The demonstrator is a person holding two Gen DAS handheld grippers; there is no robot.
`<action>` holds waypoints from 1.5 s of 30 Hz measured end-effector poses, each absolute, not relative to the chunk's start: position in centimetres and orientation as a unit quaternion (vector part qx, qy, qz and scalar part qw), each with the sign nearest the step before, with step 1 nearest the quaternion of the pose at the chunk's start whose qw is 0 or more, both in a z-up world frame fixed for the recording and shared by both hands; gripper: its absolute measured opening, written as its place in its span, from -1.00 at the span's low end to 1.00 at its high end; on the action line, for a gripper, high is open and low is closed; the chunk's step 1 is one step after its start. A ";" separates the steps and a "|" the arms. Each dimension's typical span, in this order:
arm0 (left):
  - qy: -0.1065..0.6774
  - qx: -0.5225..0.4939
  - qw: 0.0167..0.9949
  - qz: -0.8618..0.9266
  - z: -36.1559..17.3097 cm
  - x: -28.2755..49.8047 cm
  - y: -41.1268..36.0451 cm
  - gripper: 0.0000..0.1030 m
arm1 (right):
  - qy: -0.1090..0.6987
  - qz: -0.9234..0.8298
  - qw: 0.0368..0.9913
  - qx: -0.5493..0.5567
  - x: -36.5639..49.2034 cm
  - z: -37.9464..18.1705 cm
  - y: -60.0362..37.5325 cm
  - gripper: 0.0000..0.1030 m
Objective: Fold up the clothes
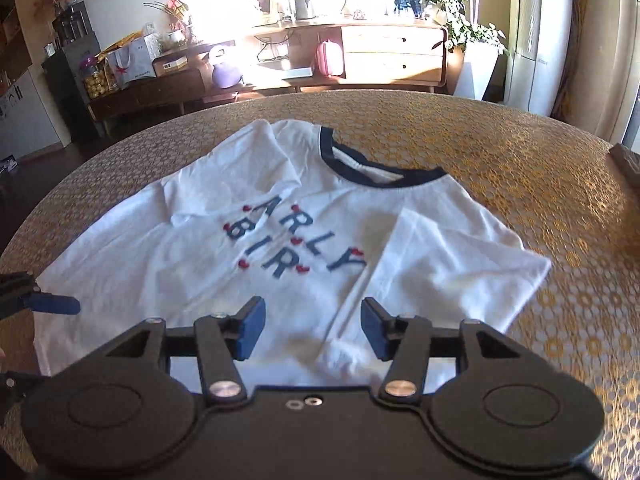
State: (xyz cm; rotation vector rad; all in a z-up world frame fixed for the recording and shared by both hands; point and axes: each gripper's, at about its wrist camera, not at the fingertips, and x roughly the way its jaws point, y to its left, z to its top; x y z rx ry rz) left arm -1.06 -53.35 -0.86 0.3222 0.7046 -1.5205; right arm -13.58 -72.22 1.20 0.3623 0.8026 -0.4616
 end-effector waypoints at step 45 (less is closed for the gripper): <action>0.082 0.314 0.628 -0.708 -0.9 -20.6 -52.3 0.67 | 0.275 -0.143 0.829 0.465 -26.3 0.6 -62.8 1.00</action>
